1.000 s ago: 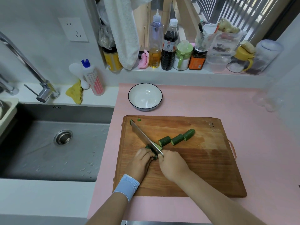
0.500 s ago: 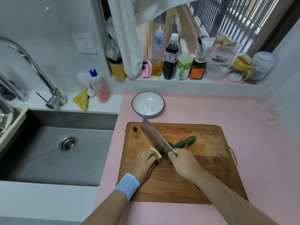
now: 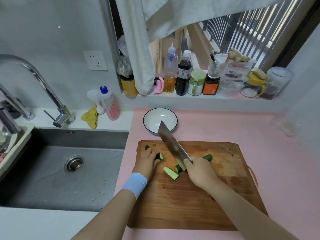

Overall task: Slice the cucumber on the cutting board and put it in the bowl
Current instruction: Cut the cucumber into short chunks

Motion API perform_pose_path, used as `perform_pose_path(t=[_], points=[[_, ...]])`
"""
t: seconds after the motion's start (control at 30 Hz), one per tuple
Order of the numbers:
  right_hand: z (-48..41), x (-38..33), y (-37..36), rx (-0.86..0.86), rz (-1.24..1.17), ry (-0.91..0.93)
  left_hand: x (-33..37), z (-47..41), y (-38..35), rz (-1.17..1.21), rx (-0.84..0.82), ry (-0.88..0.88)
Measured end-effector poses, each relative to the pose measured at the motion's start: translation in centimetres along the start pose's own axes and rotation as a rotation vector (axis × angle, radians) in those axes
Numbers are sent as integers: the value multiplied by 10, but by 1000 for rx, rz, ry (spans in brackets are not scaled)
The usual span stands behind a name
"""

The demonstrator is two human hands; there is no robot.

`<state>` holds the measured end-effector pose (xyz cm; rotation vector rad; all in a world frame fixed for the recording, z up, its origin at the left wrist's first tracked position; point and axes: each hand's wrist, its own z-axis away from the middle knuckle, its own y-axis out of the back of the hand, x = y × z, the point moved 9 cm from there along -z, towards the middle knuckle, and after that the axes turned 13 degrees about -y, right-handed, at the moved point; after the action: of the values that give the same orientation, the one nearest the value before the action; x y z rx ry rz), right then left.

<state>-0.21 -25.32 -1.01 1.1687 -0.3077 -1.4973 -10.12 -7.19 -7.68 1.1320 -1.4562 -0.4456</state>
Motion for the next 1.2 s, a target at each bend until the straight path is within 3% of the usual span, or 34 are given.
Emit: perform_pose_path(t=[0.17,0.33,0.47,0.63,0.87,1.03,1.2], points=[[-14,2,10,79,51,-54,1,-58,-18,-138,-200,28],[-29,11,23,130,77,-104,-7,-95,-57,-410,-462,-72],[-38,17,29,134,54,-106,-10,-95,-62,-347,-460,-112],[-37,15,31,121,30,-89,14,-66,-32,-136,-219,-195],[-33,5,26,81,17,-44,41,-18,-48,-276,-453,-306],[-36,7,31,64,-30,-40,36,-19,-51,-161,-480,-199],[-46,12,45,90,-37,-59,11,-33,-46,105,-547,46]])
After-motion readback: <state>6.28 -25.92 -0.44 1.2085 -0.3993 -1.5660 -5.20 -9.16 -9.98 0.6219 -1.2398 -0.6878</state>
